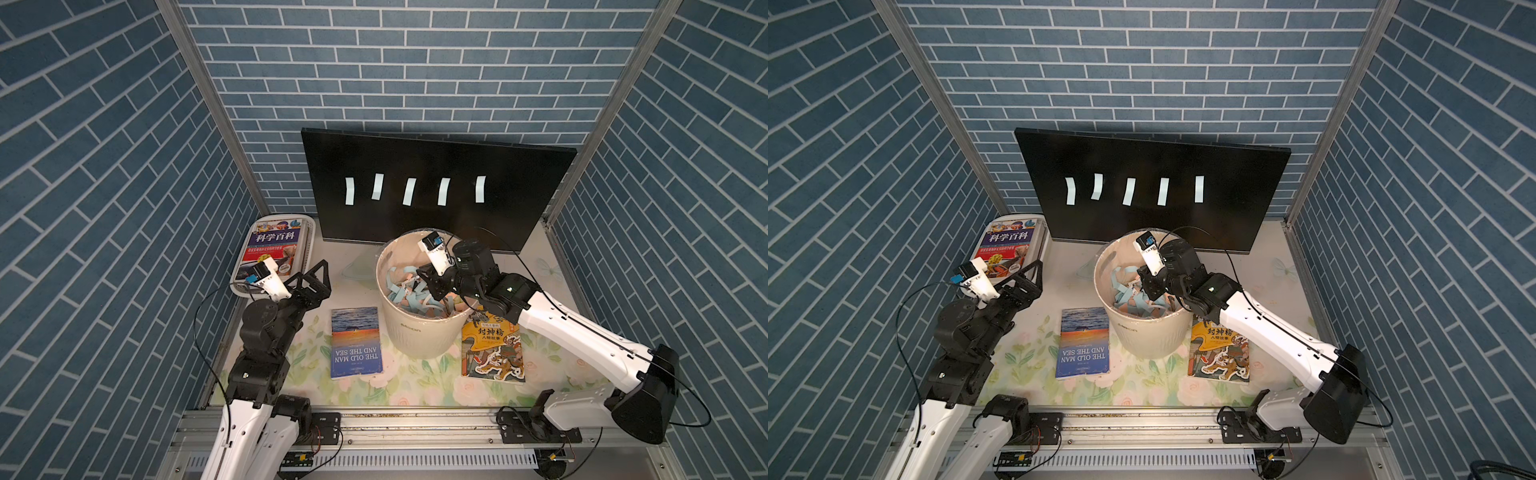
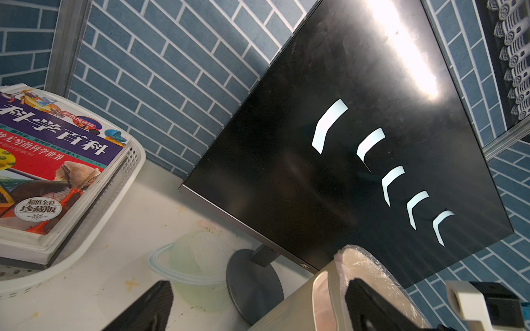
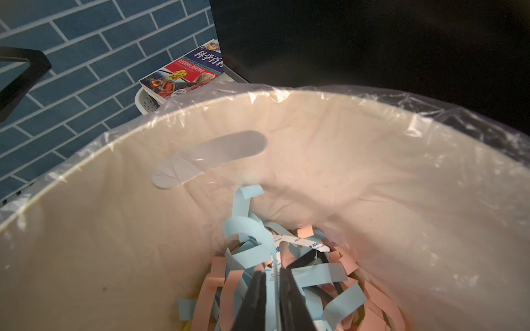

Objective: Remove the sticky note from the monitor
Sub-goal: Place the sticky note in the trash bin.

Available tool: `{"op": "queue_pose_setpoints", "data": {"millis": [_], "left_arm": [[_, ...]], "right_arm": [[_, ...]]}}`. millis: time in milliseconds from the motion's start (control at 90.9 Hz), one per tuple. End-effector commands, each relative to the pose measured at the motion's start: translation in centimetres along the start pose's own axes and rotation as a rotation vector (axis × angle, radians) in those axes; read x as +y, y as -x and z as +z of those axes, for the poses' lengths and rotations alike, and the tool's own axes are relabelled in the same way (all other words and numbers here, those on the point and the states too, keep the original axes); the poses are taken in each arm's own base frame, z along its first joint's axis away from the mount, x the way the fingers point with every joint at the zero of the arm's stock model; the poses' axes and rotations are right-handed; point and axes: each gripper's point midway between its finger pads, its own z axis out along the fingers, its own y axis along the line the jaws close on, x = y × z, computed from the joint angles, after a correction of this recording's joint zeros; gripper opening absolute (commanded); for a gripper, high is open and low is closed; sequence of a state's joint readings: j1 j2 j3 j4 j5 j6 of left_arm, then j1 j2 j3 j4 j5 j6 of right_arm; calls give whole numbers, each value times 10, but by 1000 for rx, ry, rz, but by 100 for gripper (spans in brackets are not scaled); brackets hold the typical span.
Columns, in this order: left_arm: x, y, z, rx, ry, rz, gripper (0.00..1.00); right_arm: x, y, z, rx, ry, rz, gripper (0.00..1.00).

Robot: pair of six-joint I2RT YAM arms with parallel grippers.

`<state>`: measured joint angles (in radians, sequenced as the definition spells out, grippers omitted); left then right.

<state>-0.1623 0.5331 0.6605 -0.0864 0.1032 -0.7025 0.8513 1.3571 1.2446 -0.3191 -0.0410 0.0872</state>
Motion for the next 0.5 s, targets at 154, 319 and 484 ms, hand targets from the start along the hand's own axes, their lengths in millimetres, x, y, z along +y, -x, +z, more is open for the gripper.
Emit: {"op": "queue_pose_setpoints", "data": {"millis": [154,319,484], "left_arm": [[-10,10,-4,-18,-24,12,100],[-9,9,-4,-18,-24,13,100],[-10,10,-5,-21,-27,13,100]], "right_arm": [[-2,14,-10,-27,-27,-31,38],[-1,24,-19,-66,-24,-30,49],[3,35,-31,-117,-8,-23,55]]}}
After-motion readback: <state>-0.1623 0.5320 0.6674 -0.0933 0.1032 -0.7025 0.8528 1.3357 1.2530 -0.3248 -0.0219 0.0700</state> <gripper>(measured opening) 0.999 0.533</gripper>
